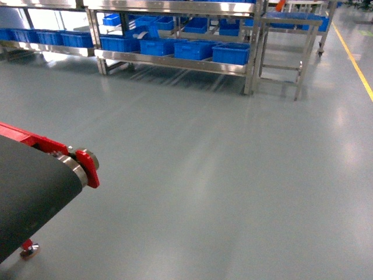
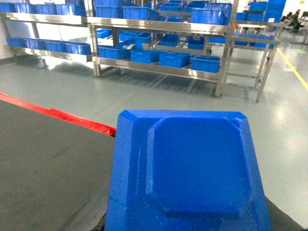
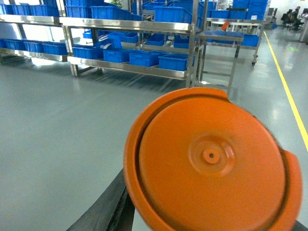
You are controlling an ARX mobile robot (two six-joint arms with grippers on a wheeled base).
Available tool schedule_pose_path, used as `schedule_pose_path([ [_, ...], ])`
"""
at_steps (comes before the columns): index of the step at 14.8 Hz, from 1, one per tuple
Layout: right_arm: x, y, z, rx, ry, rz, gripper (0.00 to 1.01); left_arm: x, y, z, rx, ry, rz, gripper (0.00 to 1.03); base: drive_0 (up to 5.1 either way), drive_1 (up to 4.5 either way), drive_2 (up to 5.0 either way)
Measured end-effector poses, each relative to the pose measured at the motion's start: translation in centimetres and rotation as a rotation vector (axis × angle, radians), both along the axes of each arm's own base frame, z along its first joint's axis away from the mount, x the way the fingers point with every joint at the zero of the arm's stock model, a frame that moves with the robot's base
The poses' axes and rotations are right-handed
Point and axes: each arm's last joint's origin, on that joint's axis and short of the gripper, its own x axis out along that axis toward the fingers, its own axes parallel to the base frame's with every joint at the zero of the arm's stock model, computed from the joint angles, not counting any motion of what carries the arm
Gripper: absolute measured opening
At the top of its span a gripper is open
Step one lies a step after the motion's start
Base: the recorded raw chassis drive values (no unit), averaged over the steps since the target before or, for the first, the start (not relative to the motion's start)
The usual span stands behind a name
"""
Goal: Sort blue parts and orange caps into right shelf containers
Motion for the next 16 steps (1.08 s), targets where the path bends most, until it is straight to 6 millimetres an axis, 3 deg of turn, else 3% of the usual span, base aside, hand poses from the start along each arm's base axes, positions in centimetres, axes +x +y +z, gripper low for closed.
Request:
schedule_pose_path([
  [16, 0.00, 0.00, 0.00, 0.000, 0.000, 0.000, 0.45, 0.00, 0.00, 0.00, 0.000, 0.000, 0.000, 0.43, -1.6, -1.58, -1.6],
])
